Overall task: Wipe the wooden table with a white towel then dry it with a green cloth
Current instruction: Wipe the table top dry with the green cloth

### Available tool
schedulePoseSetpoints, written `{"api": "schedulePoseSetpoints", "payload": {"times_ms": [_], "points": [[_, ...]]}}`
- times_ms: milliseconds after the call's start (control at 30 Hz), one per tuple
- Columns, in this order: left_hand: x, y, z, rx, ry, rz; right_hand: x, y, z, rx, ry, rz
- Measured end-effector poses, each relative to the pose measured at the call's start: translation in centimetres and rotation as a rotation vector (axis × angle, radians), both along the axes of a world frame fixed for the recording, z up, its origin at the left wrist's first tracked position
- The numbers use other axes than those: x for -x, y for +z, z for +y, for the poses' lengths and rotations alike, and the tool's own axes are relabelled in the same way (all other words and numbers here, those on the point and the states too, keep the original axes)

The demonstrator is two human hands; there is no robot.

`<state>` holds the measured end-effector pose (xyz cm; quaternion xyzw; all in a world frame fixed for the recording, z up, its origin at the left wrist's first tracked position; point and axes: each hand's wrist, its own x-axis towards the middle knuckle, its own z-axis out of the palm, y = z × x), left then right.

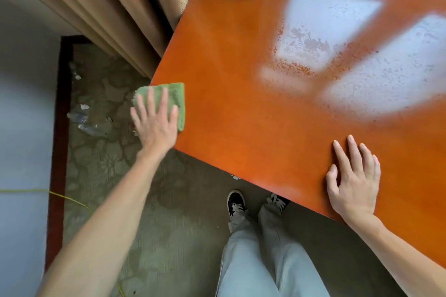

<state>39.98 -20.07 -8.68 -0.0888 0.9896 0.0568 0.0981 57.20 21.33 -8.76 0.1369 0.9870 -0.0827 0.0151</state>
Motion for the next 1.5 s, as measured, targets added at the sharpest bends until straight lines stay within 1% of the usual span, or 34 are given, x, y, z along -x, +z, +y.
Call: {"api": "schedulePoseSetpoints", "payload": {"times_ms": [100,233,367,467,567,633,700,767,800,833,900,967,1033,1167,1233,1333,1400,1467,1500], "points": [[1.5,-0.4,-2.8,-0.021,0.062,0.037,0.0,0.0,0.0,-0.006,0.005,0.017],[-0.5,-0.6,0.4,-0.010,0.056,0.091,0.1,-0.2,0.2,-0.010,0.022,0.024],[-4.5,-0.4,8.6,-0.047,-0.133,0.085,-0.2,-0.4,0.4,-0.005,0.028,0.033],[-8.1,-0.6,16.3,-0.063,-0.296,0.067,-0.2,-0.4,0.6,0.002,0.030,0.037],[-12.3,-0.6,24.7,-0.065,-0.448,0.047,-0.2,-0.4,0.6,0.033,0.045,0.082],[-15.0,-0.8,29.6,-0.041,-0.521,0.024,-0.4,-0.6,0.9,0.137,0.024,0.132],[-16.7,-0.9,32.5,-0.033,-0.524,0.002,-0.8,-0.7,1.4,0.353,-0.075,0.209],[-17.0,-0.8,33.3,-0.021,-0.532,-0.005,-1.1,-0.4,1.9,0.544,-0.126,0.249],[-16.9,-0.7,33.1,-0.013,-0.565,-0.007,-1.3,-0.1,2.2,0.594,-0.104,0.241],[-16.7,-0.4,32.7,-0.013,-0.613,-0.014,-1.6,0.2,2.7,0.613,-0.063,0.226],[-15.7,0.1,31.4,-0.030,-0.684,-0.033,-2.8,0.7,4.7,0.526,0.009,0.229],[-14.1,0.4,29.4,-0.036,-0.637,-0.053,-5.0,0.8,7.7,0.368,0.003,0.233],[-11.8,0.2,26.1,-0.026,-0.471,-0.065,-7.5,0.8,11.3,0.266,-0.069,0.189],[-7.8,0.2,18.2,-0.013,-0.129,-0.024,-12.2,0.4,19.1,0.109,-0.250,0.121],[-6.9,0.3,15.1,0.010,-0.020,-0.036,-13.8,0.4,23.0,0.061,-0.371,0.119],[-6.9,0.3,13.5,0.022,0.046,-0.042,-15.8,0.3,27.3,0.023,-0.542,0.097],[-7.7,0.3,14.9,0.003,0.076,-0.026,-16.6,0.1,28.5,0.024,-0.594,0.096],[-9.2,0.3,17.9,-0.019,0.045,-0.007,-16.9,-0.4,28.8,0.035,-0.609,0.121],[-10.4,0.3,19.9,-0.035,-0.011,0.007,-16.9,-0.5,28.7,0.041,-0.613,0.132]]}}
